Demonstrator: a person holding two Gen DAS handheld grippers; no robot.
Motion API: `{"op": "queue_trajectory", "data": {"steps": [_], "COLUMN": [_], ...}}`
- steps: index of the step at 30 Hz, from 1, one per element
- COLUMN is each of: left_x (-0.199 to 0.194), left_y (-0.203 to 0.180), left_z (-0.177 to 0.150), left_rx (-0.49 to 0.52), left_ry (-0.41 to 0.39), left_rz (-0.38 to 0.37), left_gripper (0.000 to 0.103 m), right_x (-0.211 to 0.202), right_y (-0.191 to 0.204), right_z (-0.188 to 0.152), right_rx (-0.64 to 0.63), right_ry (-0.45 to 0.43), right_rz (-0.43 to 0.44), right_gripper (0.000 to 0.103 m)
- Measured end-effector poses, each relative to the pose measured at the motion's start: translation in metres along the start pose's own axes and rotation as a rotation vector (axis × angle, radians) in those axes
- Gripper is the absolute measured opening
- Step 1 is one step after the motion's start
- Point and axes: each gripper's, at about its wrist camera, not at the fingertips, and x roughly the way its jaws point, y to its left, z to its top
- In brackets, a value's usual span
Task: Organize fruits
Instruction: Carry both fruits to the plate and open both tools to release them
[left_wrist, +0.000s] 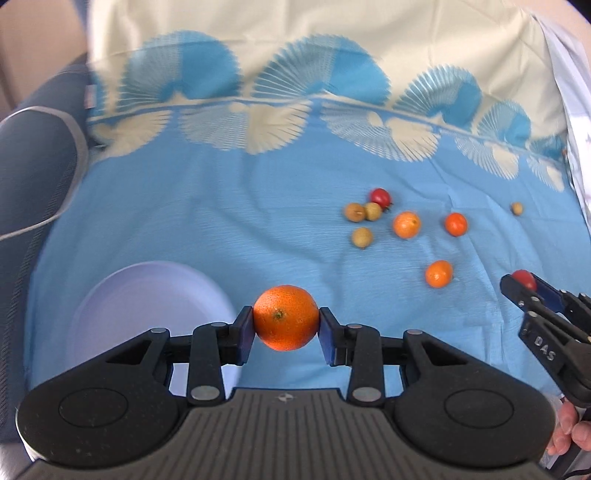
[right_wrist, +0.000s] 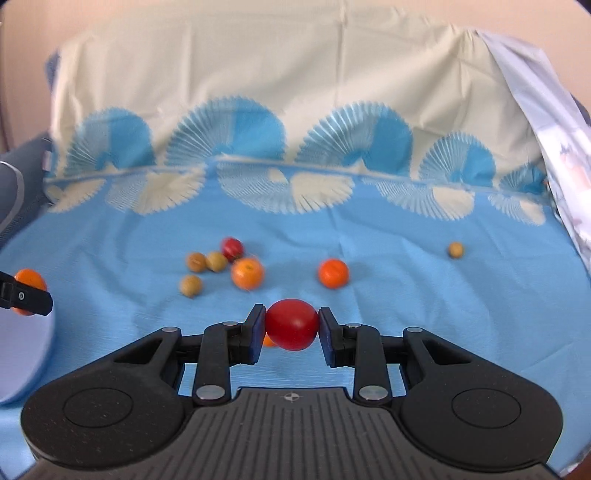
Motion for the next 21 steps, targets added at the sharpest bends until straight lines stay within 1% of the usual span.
{"op": "queue_trajectory", "data": {"steps": [6,10,16,21], "left_x": [-0.063,-0.091,-0.111,-0.116], "left_y": [0.055,0.09,0.132,0.156], "left_z": [-0.032,-0.055,-0.082,-0.09], "left_rx": [-0.082,-0.147,-0.223,-0.273], "left_ry": [-0.055,-0.067,-0.074,-0.082], "left_rz": [0.046,0.064,0.084,0.09], "left_gripper": [0.04,0.04,0.04,0.04], "right_x": [-0.06,-0.091,-0.12,-0.13], "right_y": [0.04,0.077,0.133,0.168], "right_z": [0.005,-0.001,-0.02,-0.028], "right_rx": [-0.012,-0.02,-0.089,-0.166], "right_ry": [-0.049,-0.029,0.01,0.027], "right_rz": [0.118,0.214,0.318,0.359], "right_gripper": [0.032,0.032,0.032,0.032]}}
